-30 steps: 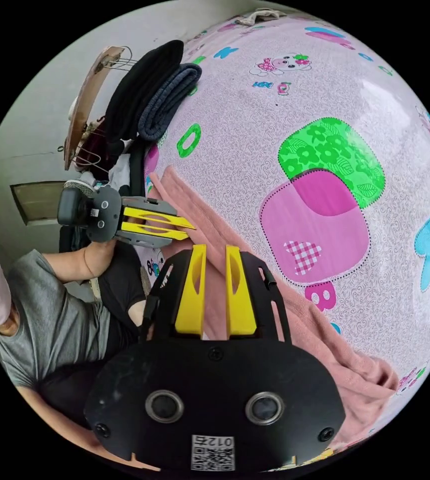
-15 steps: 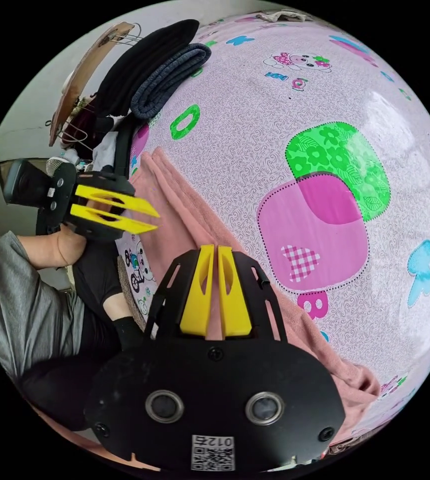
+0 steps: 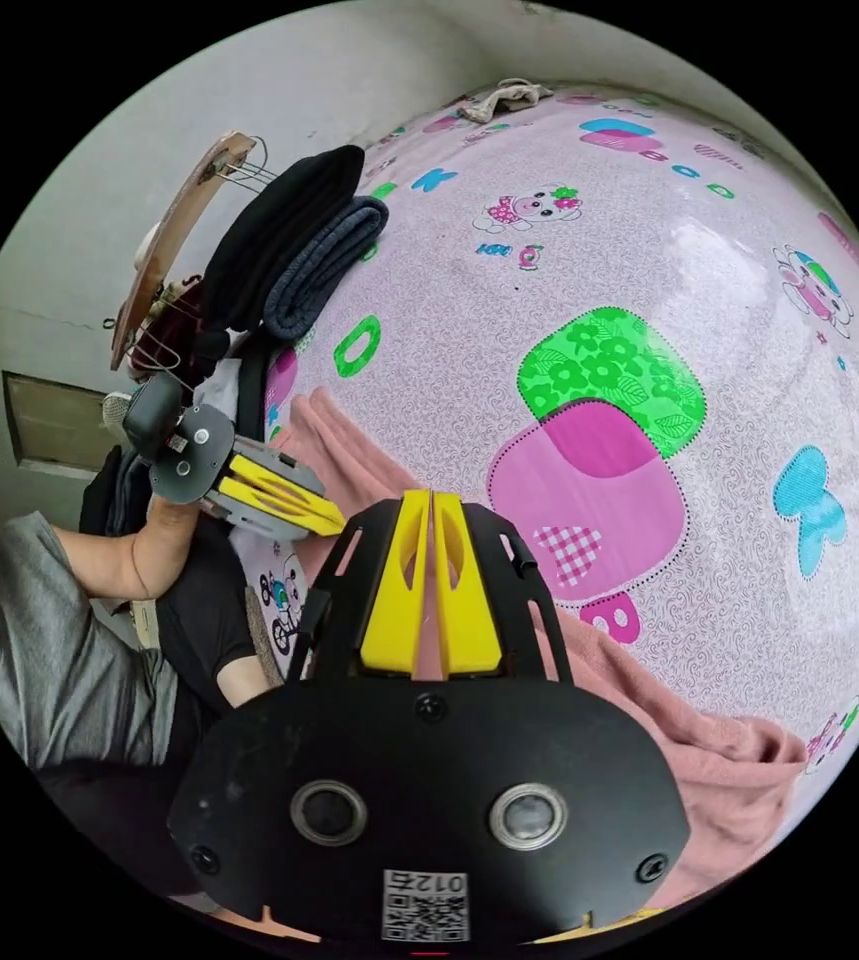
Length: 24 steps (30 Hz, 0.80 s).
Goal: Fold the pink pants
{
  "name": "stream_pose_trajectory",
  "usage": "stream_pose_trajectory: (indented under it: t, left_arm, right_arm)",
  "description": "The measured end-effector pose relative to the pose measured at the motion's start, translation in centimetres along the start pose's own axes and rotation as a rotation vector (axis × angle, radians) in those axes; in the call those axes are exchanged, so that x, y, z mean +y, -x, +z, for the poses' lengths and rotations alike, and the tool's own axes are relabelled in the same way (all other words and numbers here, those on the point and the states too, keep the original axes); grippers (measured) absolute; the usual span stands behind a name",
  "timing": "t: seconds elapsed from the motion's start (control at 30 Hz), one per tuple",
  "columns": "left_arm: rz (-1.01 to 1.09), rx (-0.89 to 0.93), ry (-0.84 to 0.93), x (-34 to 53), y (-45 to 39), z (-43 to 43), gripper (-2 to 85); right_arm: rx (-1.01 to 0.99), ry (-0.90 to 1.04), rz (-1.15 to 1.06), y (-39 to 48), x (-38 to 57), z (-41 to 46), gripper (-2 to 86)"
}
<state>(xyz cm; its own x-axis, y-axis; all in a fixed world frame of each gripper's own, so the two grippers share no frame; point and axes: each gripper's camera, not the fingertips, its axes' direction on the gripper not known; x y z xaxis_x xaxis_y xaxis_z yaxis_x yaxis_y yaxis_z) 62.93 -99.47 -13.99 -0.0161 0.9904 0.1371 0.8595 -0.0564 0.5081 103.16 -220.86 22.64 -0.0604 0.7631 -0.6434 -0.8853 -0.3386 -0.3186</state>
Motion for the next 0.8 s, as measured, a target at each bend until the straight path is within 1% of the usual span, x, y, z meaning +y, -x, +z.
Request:
stream_pose_trajectory:
  t: [0.07,0.1,0.17,0.2,0.23,0.27,0.37,0.4,0.47,0.5,0.57,0.73,0.8]
  left_arm:
    - [-0.047,-0.056,-0.015,0.4,0.6,-1.0,-0.1]
    - [-0.091,-0.080,-0.026,0.7,1.3,-1.4,-0.1]
    - [-0.162,-0.105,-0.028,1.2,2.3,-1.3,0.0]
    - [-0.192,-0.082,-0.062,1.5,2.8,-1.5,0.1]
    - [-0.224,-0.077,-0.087,1.7,3.1,-1.6,0.2]
    - [-0.278,-0.110,-0.115,2.0,3.2,-2.0,0.3]
    - [-0.239,-0.228,-0.115,2.1,1.7,-3.7,1.4]
    - [-0.167,-0.271,-0.098,2.0,0.8,-4.1,1.9]
    - [-0.089,-0.337,-0.038,2.1,-0.2,-3.9,2.3]
    - [-0.076,-0.394,-0.006,2.2,-0.6,-3.5,2.5]
    - [-0.072,-0.449,0.056,2.4,-0.8,-2.6,2.8]
    - [-0.102,-0.414,0.062,2.3,-1.1,-2.3,3.0]
    - [-0.111,-0.403,0.069,2.2,-1.4,-2.5,2.9]
  right_arm:
    - [-0.067,0.095,-0.059,1.9,0.1,1.2,-0.8]
    - [-0.068,0.126,-0.068,2.3,0.2,1.8,-0.8]
    - [0.010,0.234,-0.065,3.2,0.1,4.2,-0.7]
    - [0.053,0.235,-0.048,3.3,0.1,4.5,-0.7]
    - [0.044,0.192,-0.047,3.7,0.1,4.5,-0.6]
    - [0.033,0.142,-0.020,4.1,0.1,4.2,-0.4]
    - [0.006,0.133,-0.063,6.0,0.0,3.6,1.0]
    - [0.022,0.135,-0.075,6.5,0.1,3.5,1.5]
    - [0.111,0.156,-0.113,8.1,0.6,3.3,4.7]
    - [0.125,0.161,-0.119,8.4,0.7,3.3,5.3]
    - [0.156,0.183,-0.126,9.3,1.2,3.3,6.4]
    - [0.245,0.191,-0.159,11.8,1.5,3.7,6.8]
    - [0.246,0.178,-0.176,13.0,1.4,3.7,6.9]
